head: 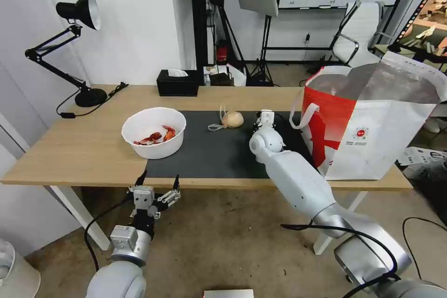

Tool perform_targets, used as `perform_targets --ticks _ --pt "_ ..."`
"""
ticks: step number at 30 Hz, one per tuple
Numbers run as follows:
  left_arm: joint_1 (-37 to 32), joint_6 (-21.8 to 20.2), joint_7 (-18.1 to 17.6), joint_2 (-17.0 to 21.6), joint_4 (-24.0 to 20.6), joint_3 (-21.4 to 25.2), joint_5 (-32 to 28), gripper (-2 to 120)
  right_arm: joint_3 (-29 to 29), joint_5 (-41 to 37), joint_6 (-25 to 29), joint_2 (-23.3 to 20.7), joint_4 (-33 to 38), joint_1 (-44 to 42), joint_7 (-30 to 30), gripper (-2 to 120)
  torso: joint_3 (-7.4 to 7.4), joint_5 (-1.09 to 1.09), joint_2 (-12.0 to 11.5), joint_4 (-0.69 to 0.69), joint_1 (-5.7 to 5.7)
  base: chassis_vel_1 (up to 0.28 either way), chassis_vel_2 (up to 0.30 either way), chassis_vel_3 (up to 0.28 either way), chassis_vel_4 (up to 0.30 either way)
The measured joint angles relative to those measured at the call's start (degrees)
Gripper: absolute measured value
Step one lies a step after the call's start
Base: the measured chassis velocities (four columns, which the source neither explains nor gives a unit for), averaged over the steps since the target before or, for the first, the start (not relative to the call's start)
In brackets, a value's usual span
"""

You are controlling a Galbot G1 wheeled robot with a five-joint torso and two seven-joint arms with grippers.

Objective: Pick up the trash from the table and place it into the takeout bag.

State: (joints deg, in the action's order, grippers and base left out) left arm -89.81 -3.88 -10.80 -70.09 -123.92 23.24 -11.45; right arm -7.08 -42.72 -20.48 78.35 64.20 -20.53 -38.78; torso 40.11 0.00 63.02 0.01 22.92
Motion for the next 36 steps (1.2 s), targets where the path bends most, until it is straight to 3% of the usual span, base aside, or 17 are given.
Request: perform_targets --ticks 11,15,23,26,31,36 --pt "-1.51 1.08 -0.72 0.06 -2.74 0.84 0.06 100 0.4 10.84 6.01 -7.02 26.03 -9.72 -2.4 0 -0.01 -0.01 0.0 -0.02 -0.01 0.0 0.0 0.0 0.0" --pt "-1.86 1.09 -1.22 0.64 -3.65 1.94 -0.29 100 0.48 15.72 6.64 -7.27 31.85 -11.16 -3.4 0 -0.01 -0.01 0.01 -0.01 0.0 0.0 0.0 0.0 0.0" --pt "-2.19 1.05 -1.26 0.53 -4.35 2.25 -0.37 100 1.0 19.77 6.7 -7.4 35.75 -9.27 -6.07 0 0.0 0.0 0.0 -0.01 0.0 0.0 0.0 0.0 0.0" --pt "-2.09 0.97 -1.26 0.44 -4.47 2.16 -0.4 100 1.55 19.98 4.84 -7.98 37.28 -7.73 -8.15 0 0.0 0.0 0.0 0.0 -0.01 0.0 0.0 0.0 0.0" --pt "-1.96 0.9 -1.26 0.32 -4.47 2.18 -0.42 100 4.2 18.77 -3.01 -9.96 40.61 -5.62 -15.76 0 0.0 0.0 0.0 -0.01 0.0 0.0 0.0 0.0 0.0" --pt "-2.05 0.86 -1.24 -0.12 -4.43 2.08 -0.36 100 7.69 12.92 -8.2 -14.77 44.39 -5.44 -20.43 0 0.0 -0.01 0.0 -0.01 0.0 0.0 0.0 0.0 0.0"
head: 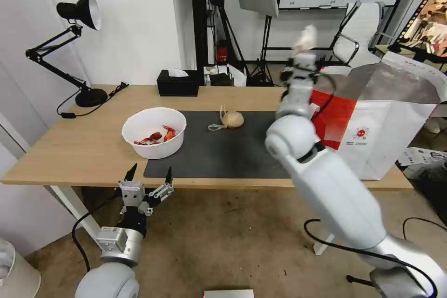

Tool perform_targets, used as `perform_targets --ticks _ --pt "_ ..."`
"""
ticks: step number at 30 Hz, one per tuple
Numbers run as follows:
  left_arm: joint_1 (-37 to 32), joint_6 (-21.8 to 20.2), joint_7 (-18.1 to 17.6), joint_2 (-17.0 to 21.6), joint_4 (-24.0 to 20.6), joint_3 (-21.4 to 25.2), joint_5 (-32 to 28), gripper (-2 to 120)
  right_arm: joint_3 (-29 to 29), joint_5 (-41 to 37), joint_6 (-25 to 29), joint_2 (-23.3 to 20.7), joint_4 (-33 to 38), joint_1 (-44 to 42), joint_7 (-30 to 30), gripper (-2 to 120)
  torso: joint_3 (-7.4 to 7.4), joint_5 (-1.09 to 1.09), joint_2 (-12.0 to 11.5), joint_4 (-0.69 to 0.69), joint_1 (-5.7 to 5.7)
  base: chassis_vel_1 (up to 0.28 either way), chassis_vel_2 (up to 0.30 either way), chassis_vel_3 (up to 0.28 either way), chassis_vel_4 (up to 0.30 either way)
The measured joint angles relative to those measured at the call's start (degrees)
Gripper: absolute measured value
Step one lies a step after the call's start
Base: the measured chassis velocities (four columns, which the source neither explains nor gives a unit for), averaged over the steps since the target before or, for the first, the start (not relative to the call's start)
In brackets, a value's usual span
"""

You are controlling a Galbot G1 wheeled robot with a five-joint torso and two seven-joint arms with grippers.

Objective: Pick up the trash from the table and place it into the takeout bag.

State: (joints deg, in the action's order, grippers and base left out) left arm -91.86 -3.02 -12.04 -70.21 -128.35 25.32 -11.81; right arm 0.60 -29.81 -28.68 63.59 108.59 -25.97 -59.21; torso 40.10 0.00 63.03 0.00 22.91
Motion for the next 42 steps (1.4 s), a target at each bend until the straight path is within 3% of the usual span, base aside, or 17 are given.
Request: perform_targets --ticks 5,9,15,19,21,23,25,29,31,32,34,35,37,38,40,42 --pt "0.46 -0.28 0.03 0.34 -0.12 -0.3 -0.29 100 2.75 -4.42 -0.94 -4.68 1.59 -2.58 -0.93 0 0.0 -0.02 0.0 -0.02 0.0 0.0 0.0 0.0 0.0" --pt "1.0 -0.44 0.06 0.51 0.48 -0.75 -0.53 100 3.07 -6.05 -1.16 -5.5 1.55 -4.11 -0.84 0 0.0 -0.01 0.0 0.0 0.0 0.0 0.0 0.0 0.0" --pt "0.63 -0.52 0.1 0.65 0.57 -0.99 -0.55 100 3.61 -7.82 -2.51 -6.28 1.36 -4.83 -1.08 25 0.0 0.01 0.0 0.0 0.0 0.0 0.0 0.0 0.0" --pt "0.6 -0.61 0.09 0.67 0.56 -0.79 -0.5 100 3.67 -7.82 -2.65 -6.62 1.3 -4.72 -1.08 35 0.0 0.0 0.0 0.01 0.0 0.0 0.0 0.0 0.0" --pt "0.58 -0.73 0.08 0.65 0.39 -0.75 -0.49 100 3.7 -7.96 -2.74 -6.92 1.42 -4.71 -1.08 46 0.0 0.0 0.0 0.0 0.0 0.0 0.0 0.0 0.0" --pt "0.54 -0.75 0.08 0.64 0.29 -0.75 -0.48 100 3.7 -8.04 -2.74 -7.03 1.55 -4.75 -1.08 49 0.0 0.01 -0.01 0.0 0.0 0.0 0.0 0.0 0.0" --pt "0.47 -0.78 0.08 0.62 0.05 -0.75 -0.47 100 3.75 -8.23 -2.76 -7.37 1.82 -4.88 -1.06 61 0.0 0.0 0.0 0.01 0.0 0.0 0.0 0.0 0.0" --pt "0.45 -0.8 0.08 0.61 -0.18 -0.74 -0.47 100 4.11 -8.79 -2.32 -8.0 2.44 -5.28 -0.58 71 0.0 0.01 0.0 0.01 0.0 0.0 0.0 0.0 0.0" --pt "0.45 -0.81 0.08 0.62 -0.48 -0.74 -0.47 100 5.1 -10.5 1.49 -9.2 4.16 -6.99 3.12 84 0.0 0.01 0.0 0.01 0.0 0.0 0.0 0.0 0.0" --pt "0.45 -0.81 0.08 0.62 -0.48 -0.74 -0.47 100 5.1 -10.5 1.49 -9.2 4.16 -6.99 3.12 84 0.0 0.01 0.0 0.01 0.0 0.0 0.0 0.0 0.0" --pt "0.44 -0.79 0.09 0.64 -0.6 -0.81 -0.47 100 6.75 -12.21 8.34 -11.15 7.38 -10.99 11.92 93 0.0 0.0 0.0 0.01 0.01 0.0 0.0 0.0 0.0" --pt "0.44 -0.79 0.09 0.64 -0.6 -0.81 -0.47 100 6.75 -12.21 8.34 -11.15 7.38 -10.99 11.92 93 0.0 0.0 0.0 0.01 0.01 0.0 0.0 0.0 0.0" --pt "0.3 -0.2 0.11 0.26 -0.66 -0.87 -0.3 100 9.68 -13.28 14.32 -14.05 13.19 -19.03 24.05 100 0.0 0.0 0.0 0.0 0.0 0.0 0.0 0.0 0.0" --pt "0.3 -0.2 0.11 0.26 -0.66 -0.87 -0.3 100 9.68 -13.28 14.32 -14.05 13.19 -19.03 24.05 100 0.0 0.0 0.0 0.0 0.0 0.0 0.0 0.0 0.0" --pt "0.22 0.65 0.33 -0.3 -0.6 -1.12 -0.21 100 14.49 -11.92 17.08 -15.43 19.27 -29.59 32.26 100 0.0 0.02 0.0 0.0 0.0 0.0 0.0 0.0 0.0" --pt "0.15 1.14 0.52 -0.44 -0.47 -1.17 -0.2 100 15.83 -10.38 17.97 -15.23 20.78 -34.02 35.04 100 0.0 0.01 0.0 0.0 0.0 0.0 0.0 0.0 0.0"
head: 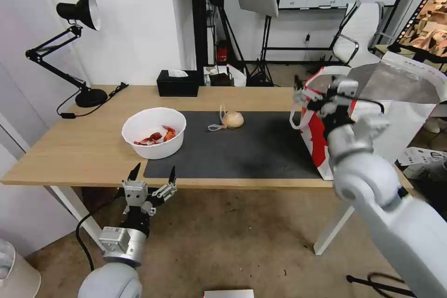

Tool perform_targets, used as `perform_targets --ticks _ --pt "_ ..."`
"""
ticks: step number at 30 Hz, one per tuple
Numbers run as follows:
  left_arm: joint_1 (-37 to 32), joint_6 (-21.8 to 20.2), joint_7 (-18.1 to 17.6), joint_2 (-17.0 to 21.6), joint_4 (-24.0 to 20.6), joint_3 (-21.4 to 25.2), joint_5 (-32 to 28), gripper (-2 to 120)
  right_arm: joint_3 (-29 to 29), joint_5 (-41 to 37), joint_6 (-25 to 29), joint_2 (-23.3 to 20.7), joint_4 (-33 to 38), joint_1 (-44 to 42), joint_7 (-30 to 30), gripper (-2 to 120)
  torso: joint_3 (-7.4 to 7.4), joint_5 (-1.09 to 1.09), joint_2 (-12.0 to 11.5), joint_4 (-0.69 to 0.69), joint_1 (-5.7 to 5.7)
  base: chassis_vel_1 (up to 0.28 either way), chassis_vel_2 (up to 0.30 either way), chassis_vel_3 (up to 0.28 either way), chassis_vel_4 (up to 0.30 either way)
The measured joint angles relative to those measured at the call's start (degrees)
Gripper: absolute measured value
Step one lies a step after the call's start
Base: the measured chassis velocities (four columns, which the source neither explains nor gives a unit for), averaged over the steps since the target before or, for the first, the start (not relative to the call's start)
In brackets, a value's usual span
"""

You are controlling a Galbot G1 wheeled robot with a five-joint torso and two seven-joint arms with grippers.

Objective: Pick up the trash from the table and place it into the takeout bag.

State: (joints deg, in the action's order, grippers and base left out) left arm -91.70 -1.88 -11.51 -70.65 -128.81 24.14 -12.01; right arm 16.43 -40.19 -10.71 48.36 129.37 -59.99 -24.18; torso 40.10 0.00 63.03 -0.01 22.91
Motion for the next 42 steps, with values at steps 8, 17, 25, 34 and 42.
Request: perform_targets --ticks 8,17,25,34,42 --pt "-0.54 1.35 3.43 -0.09 0.69 0.18 0.04 100 6.66 13.55 8.23 7.93 1.7 -22.45 13.56 100 -0.01 0.0 0.0 0.0 0.0 0.0 0.0 0.0 0.0" --pt "-0.2 3.01 4.7 -0.18 2.74 -0.24 0.09 100 8.17 22.63 13.26 15.12 -2.94 -34.66 17.1 100 0.0 0.01 0.0 0.01 0.0 0.0 0.0 0.0 0.0" --pt "0.22 2.99 4.93 0.02 3.02 -0.42 -0.02 100 7.65 25.74 13.13 17.86 -4.97 -37.31 15.9 100 0.0 0.0 0.0 0.0 0.0 0.0 0.0 0.0 0.0" --pt "0.37 2.86 4.94 0.11 3.1 -0.33 -0.16 100 7.2 25.25 10.31 17.98 -4.5 -37.52 14.42 100 0.0 0.0 0.0 0.01 0.0 0.0 0.0 0.0 0.0" --pt "0.38 2.79 4.94 0.23 2.89 -0.12 -0.25 100 6.67 23.17 8.65 17.82 -3.86 -37.24 13.13 100 0.0 0.0 -0.01 0.01 0.0 0.0 0.0 0.0 0.0"
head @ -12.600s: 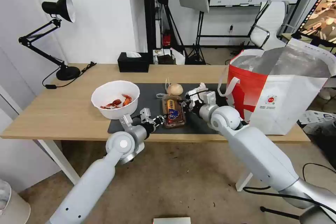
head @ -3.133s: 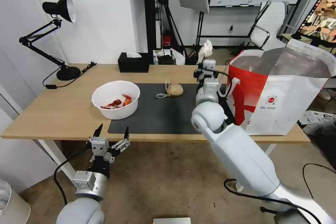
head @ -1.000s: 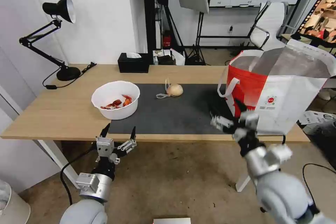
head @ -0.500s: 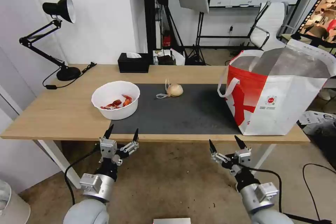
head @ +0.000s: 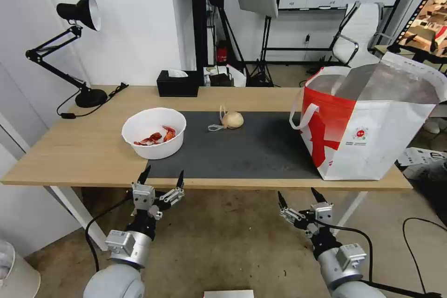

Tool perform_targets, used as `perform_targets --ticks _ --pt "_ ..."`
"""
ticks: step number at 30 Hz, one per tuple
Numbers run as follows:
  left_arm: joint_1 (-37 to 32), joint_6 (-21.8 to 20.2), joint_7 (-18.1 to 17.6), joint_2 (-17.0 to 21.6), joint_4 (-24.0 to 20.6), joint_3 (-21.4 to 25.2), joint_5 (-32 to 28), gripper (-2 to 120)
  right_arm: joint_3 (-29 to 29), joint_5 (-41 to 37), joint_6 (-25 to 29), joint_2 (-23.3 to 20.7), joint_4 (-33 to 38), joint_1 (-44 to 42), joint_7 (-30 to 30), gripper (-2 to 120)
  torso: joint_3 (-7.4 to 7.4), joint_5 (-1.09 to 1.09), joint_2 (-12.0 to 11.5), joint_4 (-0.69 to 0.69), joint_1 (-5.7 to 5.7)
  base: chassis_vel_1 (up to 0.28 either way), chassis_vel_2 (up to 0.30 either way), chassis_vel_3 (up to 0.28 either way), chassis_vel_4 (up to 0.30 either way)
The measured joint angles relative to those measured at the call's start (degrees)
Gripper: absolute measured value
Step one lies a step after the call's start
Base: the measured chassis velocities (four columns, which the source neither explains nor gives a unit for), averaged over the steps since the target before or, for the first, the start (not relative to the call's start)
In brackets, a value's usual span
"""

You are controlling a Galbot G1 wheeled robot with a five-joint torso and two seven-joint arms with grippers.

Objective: Pick up the trash from the table and place it into the takeout bag.

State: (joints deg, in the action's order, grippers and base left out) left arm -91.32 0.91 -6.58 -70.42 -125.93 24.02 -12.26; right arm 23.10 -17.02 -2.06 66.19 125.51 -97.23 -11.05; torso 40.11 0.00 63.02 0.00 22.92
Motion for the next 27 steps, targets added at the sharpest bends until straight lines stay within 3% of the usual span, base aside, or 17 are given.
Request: perform_targets --ticks 27 --pt "-0.73 -0.17 -0.01 0.0 -1.14 0.16 0.13 100 -1.6 -0.69 2.77 -1.62 -0.74 4.04 -0.01 100 0.0 0.0 0.0 -0.02 0.0 0.0 0.0 0.0 0.0"
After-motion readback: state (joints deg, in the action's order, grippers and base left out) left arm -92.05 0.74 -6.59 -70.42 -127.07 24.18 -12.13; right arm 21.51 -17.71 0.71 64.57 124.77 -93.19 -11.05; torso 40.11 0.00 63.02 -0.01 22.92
